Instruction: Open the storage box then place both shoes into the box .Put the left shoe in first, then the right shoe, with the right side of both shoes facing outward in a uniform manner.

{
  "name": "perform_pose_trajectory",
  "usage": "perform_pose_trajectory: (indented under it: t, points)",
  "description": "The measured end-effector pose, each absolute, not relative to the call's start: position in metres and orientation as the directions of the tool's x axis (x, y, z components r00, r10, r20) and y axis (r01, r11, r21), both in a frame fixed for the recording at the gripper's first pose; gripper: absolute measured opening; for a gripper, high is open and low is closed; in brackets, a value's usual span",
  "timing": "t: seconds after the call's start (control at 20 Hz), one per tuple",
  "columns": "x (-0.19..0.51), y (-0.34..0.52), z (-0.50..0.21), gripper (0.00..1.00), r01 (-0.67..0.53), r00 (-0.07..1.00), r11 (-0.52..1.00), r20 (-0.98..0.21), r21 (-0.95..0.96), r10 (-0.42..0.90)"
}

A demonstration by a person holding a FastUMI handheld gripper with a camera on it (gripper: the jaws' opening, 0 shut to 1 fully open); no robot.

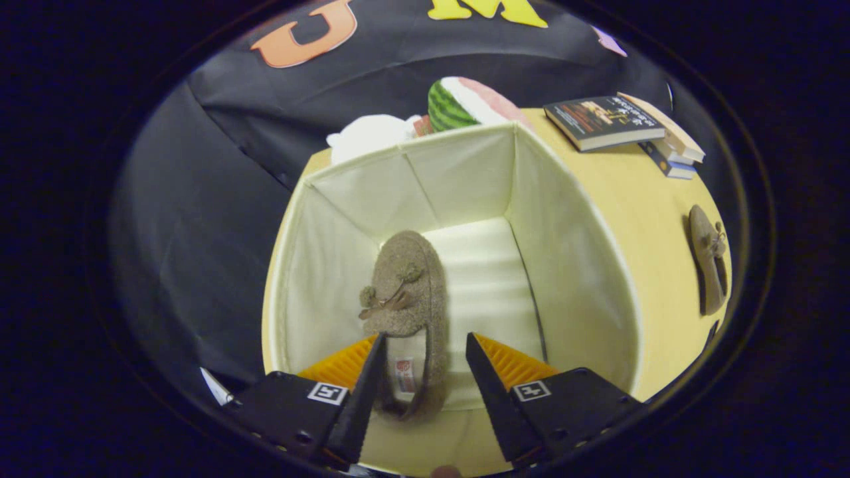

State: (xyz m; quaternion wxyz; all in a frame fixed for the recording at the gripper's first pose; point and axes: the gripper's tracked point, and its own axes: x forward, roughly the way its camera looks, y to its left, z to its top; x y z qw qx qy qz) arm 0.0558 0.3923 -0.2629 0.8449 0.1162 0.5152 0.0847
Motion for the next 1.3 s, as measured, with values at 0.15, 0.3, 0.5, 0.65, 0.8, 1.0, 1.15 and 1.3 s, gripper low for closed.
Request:
perform_pose_trajectory:
  t: [0.15, 0.3, 0.5, 0.65, 0.8, 1.0, 1.15, 1.3]
  points:
    - [0.056, 0.370, -0.212, 0.92, -0.082, 0.553, 0.953, -0.782, 0.291, 0.286]
    - [0.056, 0.329, -0.155, 0.96, -0.120, 0.666, 0.949, -0.685, 0.292, 0.295]
    - [0.052, 0.234, -0.102, 0.96, -0.130, 0.788, 0.962, -0.563, 0.241, 0.248]
    - [0.046, 0.152, -0.093, 0.96, -0.130, 0.842, 0.972, -0.496, 0.195, 0.212]
    - [0.036, 0.068, -0.114, 0.96, -0.059, 0.854, 0.987, -0.505, 0.148, 0.127]
    - [0.024, -0.023, -0.156, 0.96, -0.011, 0.833, 0.999, -0.551, 0.053, 0.039]
    - [0.018, -0.069, -0.196, 0.96, 0.004, 0.786, 0.999, -0.617, 0.053, 0.029]
    - [0.025, -0.104, -0.237, 0.96, 0.021, 0.738, 0.998, -0.674, 0.053, 0.020]
